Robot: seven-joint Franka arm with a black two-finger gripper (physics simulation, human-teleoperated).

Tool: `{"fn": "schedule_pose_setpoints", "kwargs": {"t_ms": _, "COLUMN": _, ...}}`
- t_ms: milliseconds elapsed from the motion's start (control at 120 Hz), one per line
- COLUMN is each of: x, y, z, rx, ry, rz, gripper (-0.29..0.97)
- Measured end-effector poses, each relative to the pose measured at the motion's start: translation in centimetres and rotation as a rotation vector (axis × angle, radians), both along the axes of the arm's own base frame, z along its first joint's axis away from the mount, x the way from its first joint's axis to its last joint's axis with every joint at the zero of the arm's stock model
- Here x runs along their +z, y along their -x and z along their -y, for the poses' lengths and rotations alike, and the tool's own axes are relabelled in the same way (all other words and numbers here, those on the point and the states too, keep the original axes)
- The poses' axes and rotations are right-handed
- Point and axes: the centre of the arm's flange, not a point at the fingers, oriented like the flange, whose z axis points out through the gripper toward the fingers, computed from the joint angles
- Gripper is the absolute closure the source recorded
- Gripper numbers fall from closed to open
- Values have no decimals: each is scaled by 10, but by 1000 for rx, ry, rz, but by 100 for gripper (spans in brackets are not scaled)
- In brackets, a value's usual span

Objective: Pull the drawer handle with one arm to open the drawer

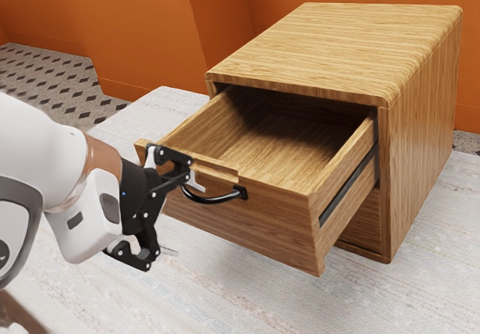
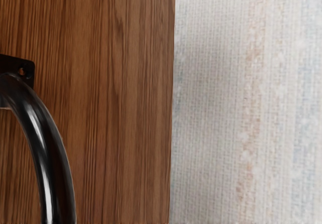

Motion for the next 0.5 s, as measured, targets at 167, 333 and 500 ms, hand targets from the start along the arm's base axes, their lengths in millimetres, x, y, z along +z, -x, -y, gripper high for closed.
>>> {"fn": "schedule_pose_setpoints", "kwargs": {"t_ms": 167, "x": 0, "y": 11, "z": -4, "rx": 1, "ry": 16, "rz": 1, "gripper": 1}}
{"fn": "schedule_pose_setpoints", "kwargs": {"t_ms": 333, "x": -1, "y": 13, "z": -8, "rx": 2, "ry": 30, "rz": -5, "gripper": 0}}
{"fn": "schedule_pose_setpoints", "kwargs": {"t_ms": 500, "x": 14, "y": 15, "z": -15, "rx": 7, "ry": 47, "rz": 21, "gripper": 0}}
